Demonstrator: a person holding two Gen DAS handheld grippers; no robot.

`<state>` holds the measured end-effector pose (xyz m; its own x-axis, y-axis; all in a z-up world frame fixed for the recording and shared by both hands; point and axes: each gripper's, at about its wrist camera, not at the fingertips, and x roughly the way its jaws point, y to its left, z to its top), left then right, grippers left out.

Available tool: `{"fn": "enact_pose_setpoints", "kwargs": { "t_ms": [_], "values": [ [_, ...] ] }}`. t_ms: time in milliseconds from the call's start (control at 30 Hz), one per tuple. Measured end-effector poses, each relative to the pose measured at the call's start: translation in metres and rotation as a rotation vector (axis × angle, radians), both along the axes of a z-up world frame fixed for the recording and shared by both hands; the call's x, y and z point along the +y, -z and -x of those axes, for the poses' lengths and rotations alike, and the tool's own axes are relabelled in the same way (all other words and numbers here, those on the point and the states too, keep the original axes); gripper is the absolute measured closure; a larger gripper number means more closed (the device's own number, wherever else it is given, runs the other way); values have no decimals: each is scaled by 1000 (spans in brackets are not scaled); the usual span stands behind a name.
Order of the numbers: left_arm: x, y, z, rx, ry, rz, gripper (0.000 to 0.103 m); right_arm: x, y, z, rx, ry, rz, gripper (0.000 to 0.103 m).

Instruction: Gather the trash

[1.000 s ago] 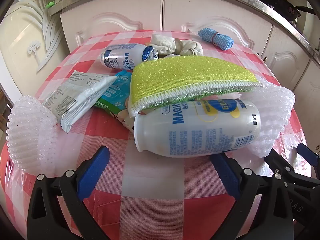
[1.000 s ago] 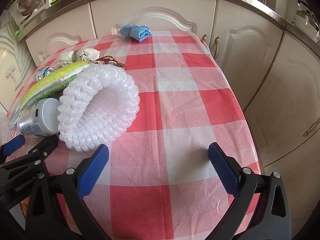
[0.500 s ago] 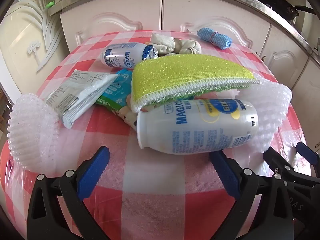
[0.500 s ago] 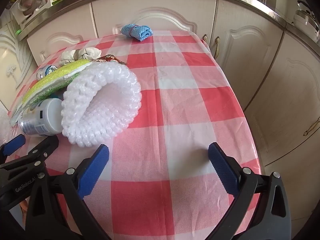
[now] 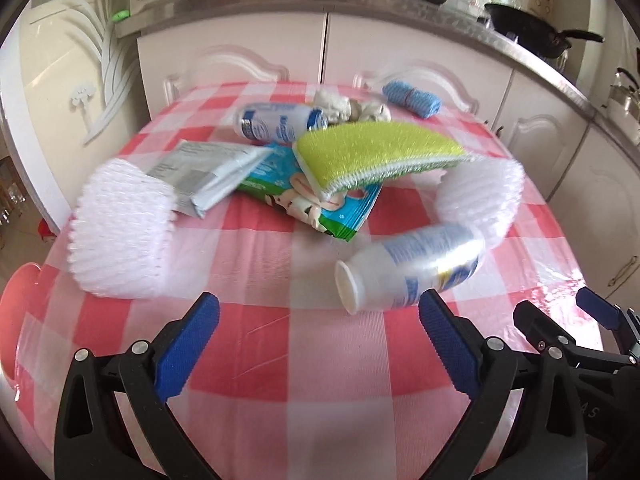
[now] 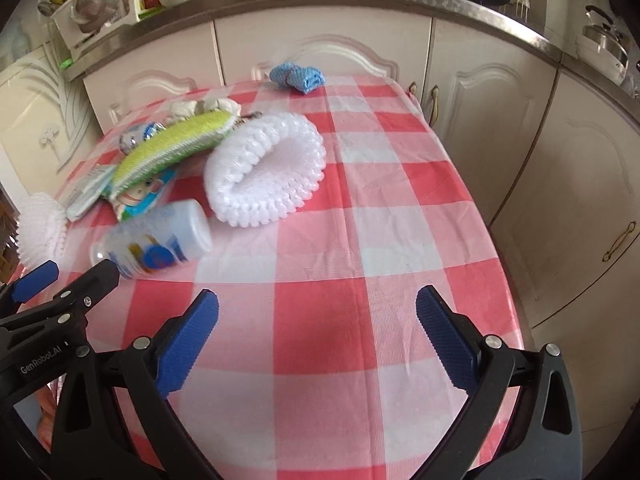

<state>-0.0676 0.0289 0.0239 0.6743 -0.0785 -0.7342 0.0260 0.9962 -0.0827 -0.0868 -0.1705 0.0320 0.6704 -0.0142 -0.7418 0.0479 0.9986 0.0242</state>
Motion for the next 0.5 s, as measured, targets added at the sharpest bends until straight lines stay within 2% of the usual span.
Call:
{"fn": "enact_pose_setpoints", "kwargs": {
  "t_ms": [233,367,500],
  "values": [
    [21,-25,25,-77,5,66,5,15,-27,22,-77,-18,36,3],
    [28,-24,32,-89,10,96,5,20,-35,30,-102,-25,38,3],
    [31,-18,37,-69,19,85,5,19,-36,38,-108,-15,40,3]
  ]
}}
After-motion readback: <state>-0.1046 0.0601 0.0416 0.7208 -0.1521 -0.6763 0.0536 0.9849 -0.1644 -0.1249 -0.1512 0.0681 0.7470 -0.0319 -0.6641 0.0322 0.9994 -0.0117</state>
